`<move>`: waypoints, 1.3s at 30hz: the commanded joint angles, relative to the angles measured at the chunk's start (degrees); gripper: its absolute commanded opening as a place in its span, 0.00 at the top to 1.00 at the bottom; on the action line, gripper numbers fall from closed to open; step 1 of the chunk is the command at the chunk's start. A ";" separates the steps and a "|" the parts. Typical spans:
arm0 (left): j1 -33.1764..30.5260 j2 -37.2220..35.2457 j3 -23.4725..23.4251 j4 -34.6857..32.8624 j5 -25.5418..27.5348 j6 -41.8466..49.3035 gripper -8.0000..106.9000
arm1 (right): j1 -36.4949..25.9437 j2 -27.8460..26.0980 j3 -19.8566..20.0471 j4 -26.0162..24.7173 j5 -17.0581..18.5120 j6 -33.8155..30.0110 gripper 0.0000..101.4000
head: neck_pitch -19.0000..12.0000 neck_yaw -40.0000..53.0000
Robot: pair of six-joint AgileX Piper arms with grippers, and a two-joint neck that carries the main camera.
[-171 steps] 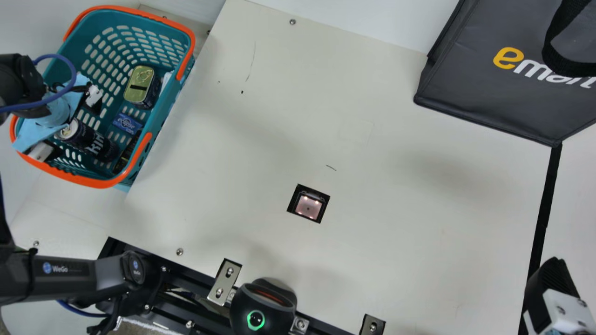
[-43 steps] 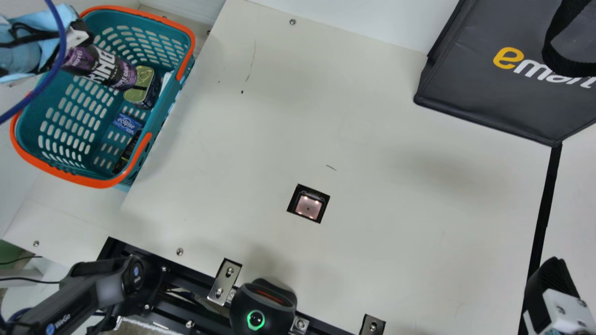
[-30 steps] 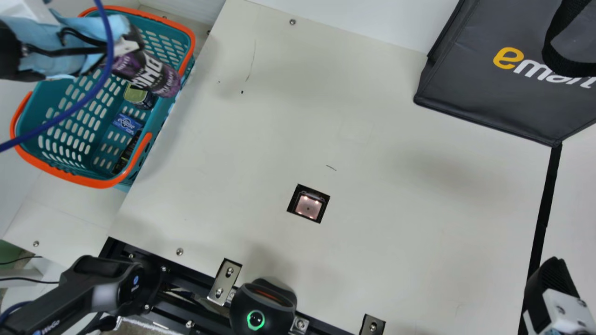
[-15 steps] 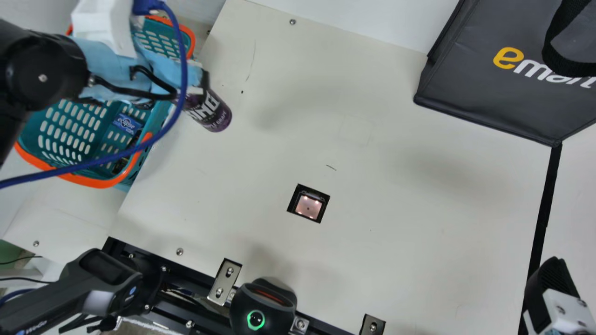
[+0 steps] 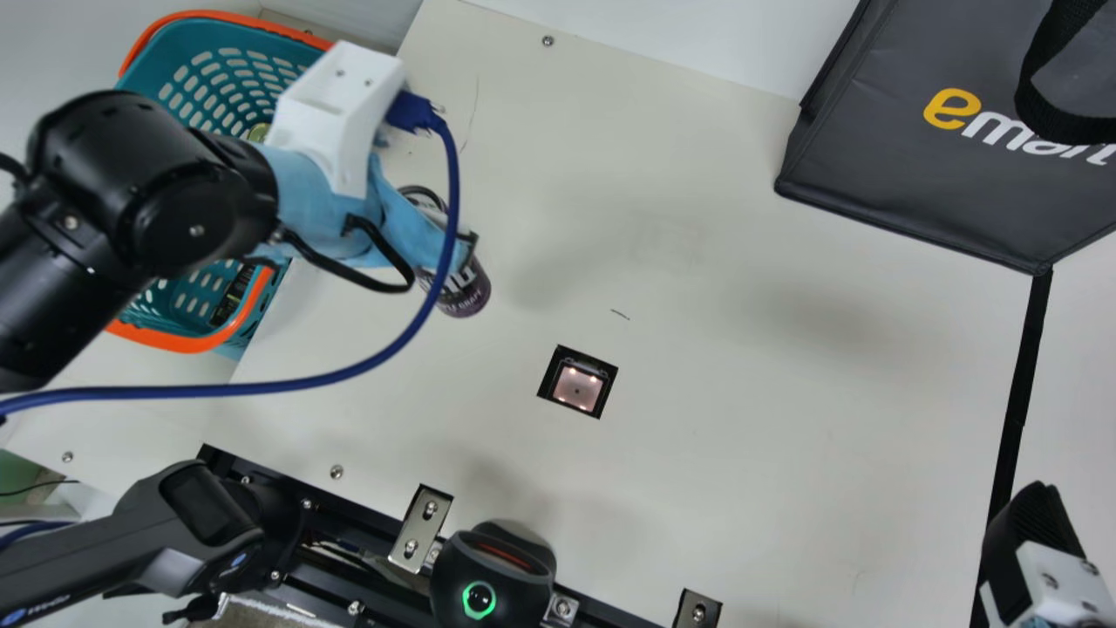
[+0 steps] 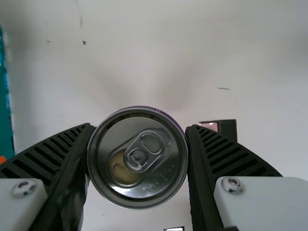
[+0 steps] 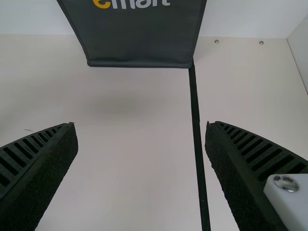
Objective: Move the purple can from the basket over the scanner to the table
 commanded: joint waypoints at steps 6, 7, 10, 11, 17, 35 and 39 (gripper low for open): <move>-7.46 0.37 0.40 1.81 -0.04 -1.64 1.00 | 0.00 0.00 0.00 0.00 0.00 0.00 0.06 | -1.75 0.14; -8.45 0.52 0.41 2.21 -0.04 -2.07 1.00 | 0.00 0.00 0.00 0.00 0.00 0.00 0.06 | -1.75 0.14; -11.62 1.19 0.45 3.46 -0.04 -3.81 1.00 | 0.00 0.00 0.00 0.00 0.00 0.00 0.06 | -1.75 0.14; -12.73 1.46 0.48 3.88 -0.04 -4.49 1.00 | 0.00 0.00 0.00 0.00 0.00 0.00 0.06 | -1.75 0.14; -19.30 2.98 0.74 6.28 -0.04 -9.09 1.00 | 0.00 0.00 0.00 0.00 0.00 0.00 0.06 | -1.75 0.14; -35.79 6.53 1.90 12.07 -0.37 -23.41 1.00 | 0.00 0.00 0.00 0.00 0.00 0.00 0.06 | -1.75 0.14; -37.61 7.27 2.86 13.07 -1.41 -25.74 1.00 | 0.00 0.00 0.00 0.00 0.00 0.00 0.06 | -1.75 0.14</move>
